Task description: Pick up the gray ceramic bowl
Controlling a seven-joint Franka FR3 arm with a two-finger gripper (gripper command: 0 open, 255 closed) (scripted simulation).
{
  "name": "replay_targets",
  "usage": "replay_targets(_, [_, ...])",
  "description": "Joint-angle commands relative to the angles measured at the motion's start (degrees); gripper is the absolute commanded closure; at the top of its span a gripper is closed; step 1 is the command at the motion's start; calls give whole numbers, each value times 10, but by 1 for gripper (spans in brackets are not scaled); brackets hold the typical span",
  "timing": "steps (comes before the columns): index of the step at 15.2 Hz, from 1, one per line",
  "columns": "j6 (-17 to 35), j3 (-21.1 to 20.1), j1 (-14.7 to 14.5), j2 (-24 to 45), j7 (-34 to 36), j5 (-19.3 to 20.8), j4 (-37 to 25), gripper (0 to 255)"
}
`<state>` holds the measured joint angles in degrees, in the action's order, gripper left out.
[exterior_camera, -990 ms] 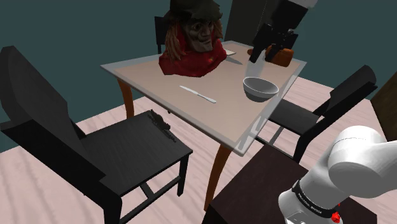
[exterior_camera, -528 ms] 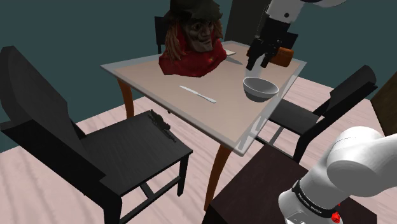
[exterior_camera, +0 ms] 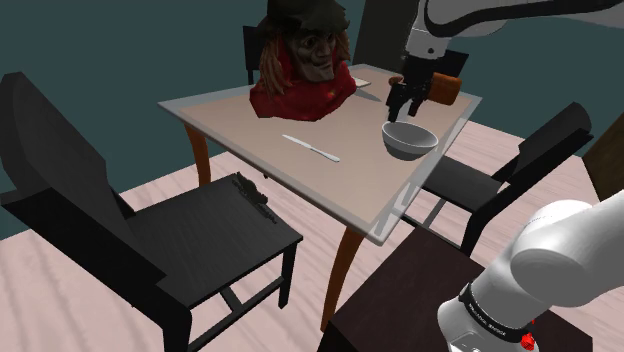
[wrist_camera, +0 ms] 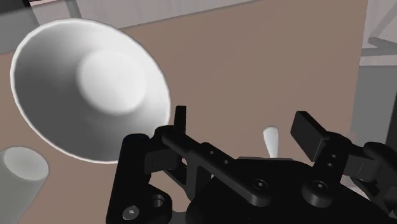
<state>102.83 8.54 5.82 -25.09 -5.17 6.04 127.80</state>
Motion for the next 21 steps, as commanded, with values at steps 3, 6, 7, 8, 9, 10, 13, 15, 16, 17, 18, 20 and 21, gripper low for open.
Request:
replay_targets(3, [18, 24, 14, 74, -31, 22, -30, 0])
replay_targets(6, [28, 38, 23, 120, -50, 35, -51, 0])
replay_targets(7, [36, 39, 23, 121, -50, 35, -45, 0])
replay_targets(8, [44, 39, 23, 123, -49, 35, -39, 0])
replay_targets(9, [51, 39, 23, 124, -48, 35, -33, 0])
replay_targets(10, [59, 40, 23, 126, -48, 36, -26, 0])
replay_targets(13, [83, 41, 24, 132, -46, 36, -9, 0])
replay_targets(15, [87, 41, 24, 133, -46, 36, -6, 0])
replay_targets(16, [86, 41, 24, 134, -46, 36, -7, 255])
replay_targets(17, [86, 41, 24, 134, -46, 36, -7, 255])
replay_targets(18, [86, 41, 24, 134, -46, 36, -7, 255])
replay_targets(20, [86, 41, 24, 134, -45, 36, -7, 255])
replay_targets(21, [86, 41, 24, 134, -45, 36, -7, 255])
